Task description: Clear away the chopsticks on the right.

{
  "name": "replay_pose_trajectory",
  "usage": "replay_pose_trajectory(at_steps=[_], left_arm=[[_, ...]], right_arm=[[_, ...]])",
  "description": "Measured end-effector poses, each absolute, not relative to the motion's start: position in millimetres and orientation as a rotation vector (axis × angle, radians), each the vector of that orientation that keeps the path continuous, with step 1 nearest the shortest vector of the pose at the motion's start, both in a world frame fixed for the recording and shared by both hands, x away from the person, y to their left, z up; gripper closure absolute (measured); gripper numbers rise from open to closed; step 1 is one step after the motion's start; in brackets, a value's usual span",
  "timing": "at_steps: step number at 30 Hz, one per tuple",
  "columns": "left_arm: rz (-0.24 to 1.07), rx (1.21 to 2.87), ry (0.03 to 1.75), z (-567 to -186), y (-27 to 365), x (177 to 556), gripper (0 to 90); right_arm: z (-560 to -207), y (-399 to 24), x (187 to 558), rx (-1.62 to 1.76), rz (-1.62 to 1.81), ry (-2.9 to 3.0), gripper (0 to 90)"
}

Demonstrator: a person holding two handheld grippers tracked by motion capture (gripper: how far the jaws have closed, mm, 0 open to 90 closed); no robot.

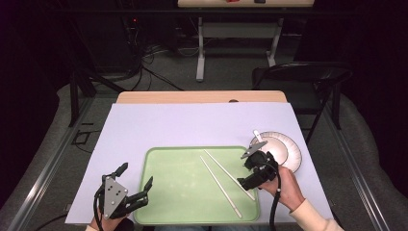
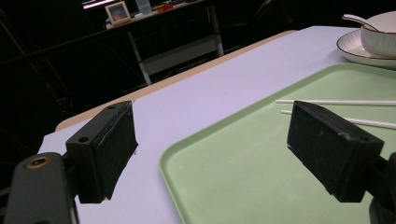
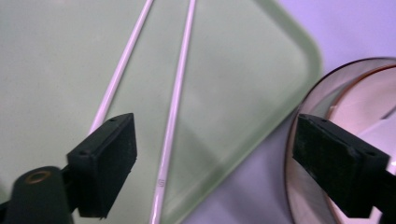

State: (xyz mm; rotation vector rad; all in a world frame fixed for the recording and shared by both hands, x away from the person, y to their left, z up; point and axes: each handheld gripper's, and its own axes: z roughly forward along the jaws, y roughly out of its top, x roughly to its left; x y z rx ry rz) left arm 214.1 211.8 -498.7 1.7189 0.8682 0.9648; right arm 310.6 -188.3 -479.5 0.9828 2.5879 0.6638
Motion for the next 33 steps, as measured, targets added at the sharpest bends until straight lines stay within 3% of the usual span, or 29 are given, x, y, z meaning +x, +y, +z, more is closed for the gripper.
replay_pose_trajectory(at_steps=[9,27,33], left_arm=[[0.962,1.718,0.870,-498.7,212.4,214.1,15.4],[0.963,1.719,0.869,-498.8,211.5,214.3,15.4],[0.962,1.722,0.868,-498.8,211.3,214.9,15.4]], right_arm=[[-463.5,-214.5,290.8,0.906,0.854,2.425,0.0],[-492.0,-283.1,229.0,0.885,1.014,2.224,0.0],[-499.7,-290.0,224.3,0.918,1.029,2.251,0.0]])
